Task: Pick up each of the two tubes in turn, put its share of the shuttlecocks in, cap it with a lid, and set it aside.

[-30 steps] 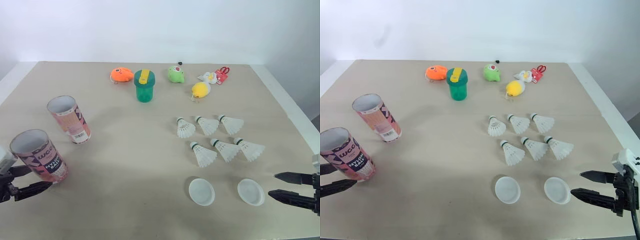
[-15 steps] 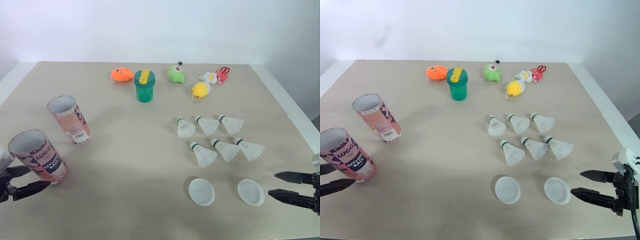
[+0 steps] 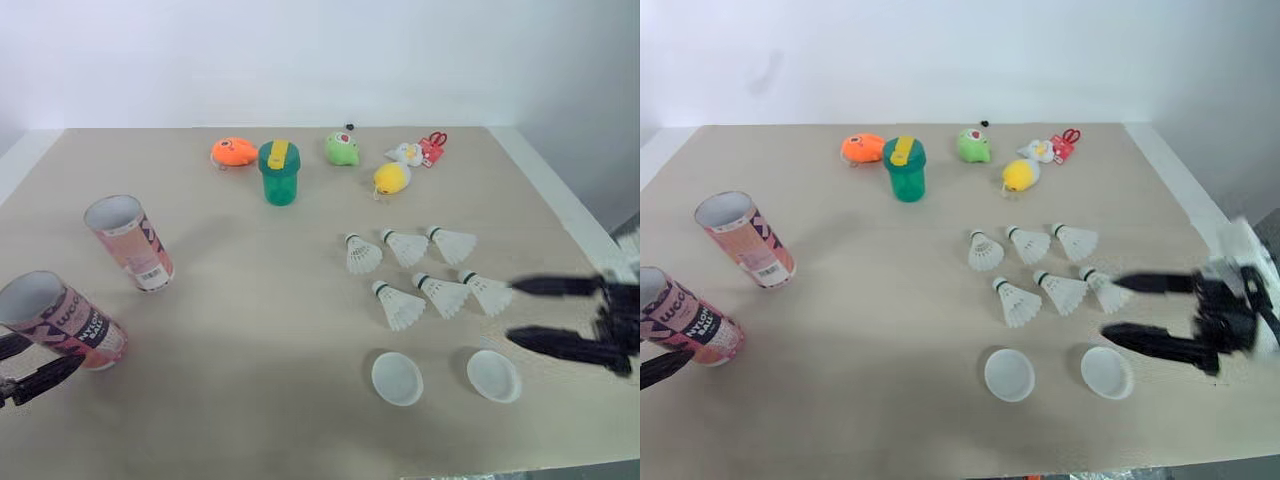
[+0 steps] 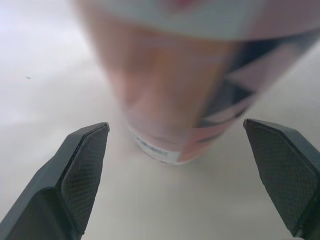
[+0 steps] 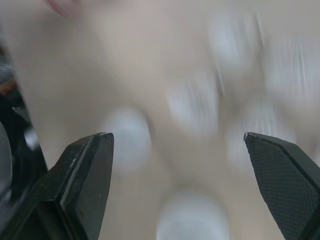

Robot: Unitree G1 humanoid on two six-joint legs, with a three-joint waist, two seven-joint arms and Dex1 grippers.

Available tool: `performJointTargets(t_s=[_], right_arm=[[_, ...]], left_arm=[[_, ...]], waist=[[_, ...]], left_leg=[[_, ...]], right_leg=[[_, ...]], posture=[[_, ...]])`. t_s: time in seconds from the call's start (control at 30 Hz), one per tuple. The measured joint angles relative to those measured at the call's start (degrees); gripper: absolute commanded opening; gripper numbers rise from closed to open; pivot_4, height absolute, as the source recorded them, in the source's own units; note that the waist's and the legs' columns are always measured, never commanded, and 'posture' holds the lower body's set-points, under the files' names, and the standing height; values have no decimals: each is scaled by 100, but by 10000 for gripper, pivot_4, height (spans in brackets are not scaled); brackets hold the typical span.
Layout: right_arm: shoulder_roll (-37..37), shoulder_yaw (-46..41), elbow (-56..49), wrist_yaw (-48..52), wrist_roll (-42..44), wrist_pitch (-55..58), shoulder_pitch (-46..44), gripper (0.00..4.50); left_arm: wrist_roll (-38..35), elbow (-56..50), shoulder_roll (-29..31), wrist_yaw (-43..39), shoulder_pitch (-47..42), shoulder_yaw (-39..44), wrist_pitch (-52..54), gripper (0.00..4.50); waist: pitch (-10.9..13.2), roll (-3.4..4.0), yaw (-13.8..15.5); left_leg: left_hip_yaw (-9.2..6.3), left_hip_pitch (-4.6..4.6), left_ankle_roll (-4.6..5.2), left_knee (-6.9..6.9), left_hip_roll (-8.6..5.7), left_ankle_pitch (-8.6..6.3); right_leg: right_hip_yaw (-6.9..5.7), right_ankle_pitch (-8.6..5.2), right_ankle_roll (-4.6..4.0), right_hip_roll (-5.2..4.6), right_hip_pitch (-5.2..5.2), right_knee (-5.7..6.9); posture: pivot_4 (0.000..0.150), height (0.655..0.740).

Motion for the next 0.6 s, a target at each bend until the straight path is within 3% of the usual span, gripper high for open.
performJointTargets(t_s=[0.07,0.17,0.3,0.6], right_arm=[[405,919,-222,-398,283,40,-1048,44592],[827,1822,-374,-628,415,50,-1703,44592],[1383,2630,-308,-762,189,-198,-2251,44592],[2311,3561,91,-781,-291,-664,-2865,44592]], left_arm=[[37,-55,-373,131,46,-211,-319,45000],[29,-249,-725,364,-30,-397,-709,45000],[69,-574,-1294,711,62,-691,-1219,45000],[247,-266,-1852,1288,135,-997,-2053,45000]], waist=[[-3,-5,0],[-11,-23,66],[-19,-27,90],[-25,-37,100]], left_leg=[[5,-3,-2,2,5,1],[7,-20,-3,9,3,3],[17,-24,-4,8,-11,-2],[11,-21,-2,17,3,-1]], right_leg=[[5,2,-2,-3,-1,3],[-5,13,16,-14,-10,7],[9,21,12,-32,-13,8],[-5,25,0,-12,-12,19]], posture=[[1500,7400],[1500,7400],[1500,7400],[1500,7400]])
